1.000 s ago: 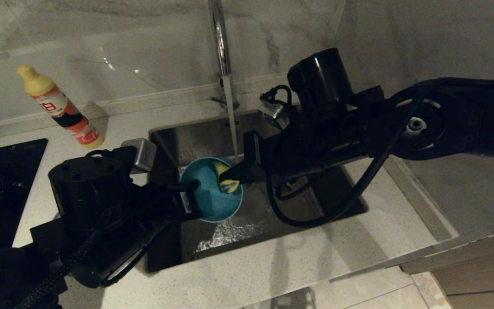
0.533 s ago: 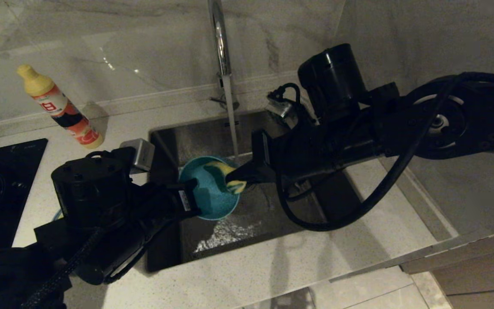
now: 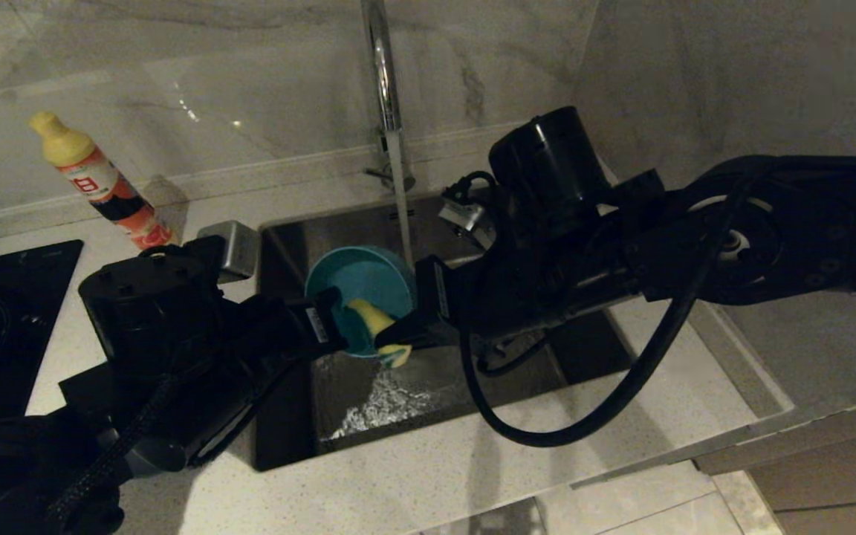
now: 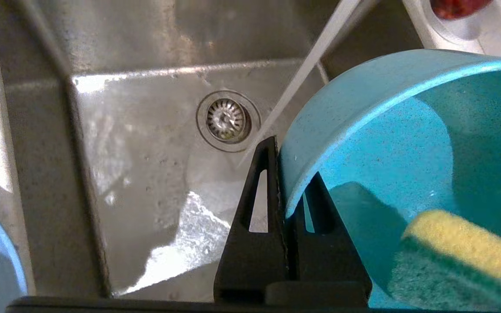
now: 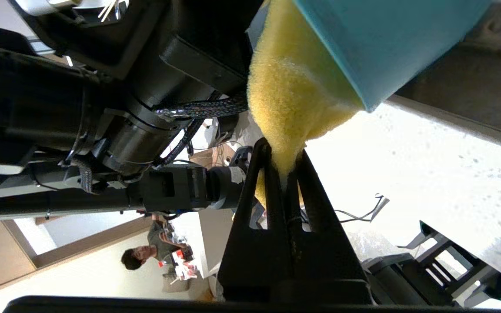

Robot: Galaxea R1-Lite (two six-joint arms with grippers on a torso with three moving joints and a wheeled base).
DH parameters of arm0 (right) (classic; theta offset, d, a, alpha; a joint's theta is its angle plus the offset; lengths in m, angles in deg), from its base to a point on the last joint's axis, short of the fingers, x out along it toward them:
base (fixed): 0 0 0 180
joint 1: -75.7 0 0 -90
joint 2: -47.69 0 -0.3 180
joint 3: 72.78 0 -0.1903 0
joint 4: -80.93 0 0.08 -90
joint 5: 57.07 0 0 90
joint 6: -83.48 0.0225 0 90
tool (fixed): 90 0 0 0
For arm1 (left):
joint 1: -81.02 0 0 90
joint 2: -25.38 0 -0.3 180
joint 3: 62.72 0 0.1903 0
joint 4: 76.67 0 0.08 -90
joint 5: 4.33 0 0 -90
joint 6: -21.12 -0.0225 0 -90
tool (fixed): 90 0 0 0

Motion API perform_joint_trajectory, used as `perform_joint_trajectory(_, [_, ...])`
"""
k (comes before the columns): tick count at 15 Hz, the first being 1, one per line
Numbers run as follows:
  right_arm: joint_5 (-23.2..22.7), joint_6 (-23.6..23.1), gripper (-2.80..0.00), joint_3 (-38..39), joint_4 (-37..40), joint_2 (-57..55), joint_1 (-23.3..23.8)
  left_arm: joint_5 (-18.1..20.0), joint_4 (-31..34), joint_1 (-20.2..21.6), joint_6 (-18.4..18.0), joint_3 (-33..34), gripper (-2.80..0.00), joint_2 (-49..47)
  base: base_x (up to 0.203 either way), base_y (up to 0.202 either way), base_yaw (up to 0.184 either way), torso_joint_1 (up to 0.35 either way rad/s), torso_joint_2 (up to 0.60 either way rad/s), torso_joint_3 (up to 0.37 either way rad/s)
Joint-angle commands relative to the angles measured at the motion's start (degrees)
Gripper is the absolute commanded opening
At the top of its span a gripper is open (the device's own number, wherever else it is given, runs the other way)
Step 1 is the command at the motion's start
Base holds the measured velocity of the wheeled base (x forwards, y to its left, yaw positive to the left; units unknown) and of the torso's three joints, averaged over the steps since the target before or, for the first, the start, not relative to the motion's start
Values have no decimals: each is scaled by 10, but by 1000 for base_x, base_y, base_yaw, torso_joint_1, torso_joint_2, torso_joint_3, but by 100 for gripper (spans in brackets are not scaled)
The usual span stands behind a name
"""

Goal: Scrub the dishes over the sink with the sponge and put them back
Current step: Wipe the bowl

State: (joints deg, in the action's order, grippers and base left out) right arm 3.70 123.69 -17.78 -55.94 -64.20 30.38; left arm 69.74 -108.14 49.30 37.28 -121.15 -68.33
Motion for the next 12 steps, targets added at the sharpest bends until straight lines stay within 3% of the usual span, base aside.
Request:
perform_joint_trajectory(1, [-1, 2, -280, -12, 2, -17, -7, -1, -4, 0, 1, -2, -280, 1, 0, 0, 0, 0, 0, 0])
perform_joint_trajectory(6, [0, 3, -280, -28, 4, -32, -4, -1, -3, -1, 1, -5, -280, 4, 0, 0, 0, 0, 0, 0])
perform_joint_trajectory(12, [0, 3, -280, -40, 5, -13, 36, -1, -4, 0, -4, 5, -280, 5, 0, 0, 0, 0, 0, 0])
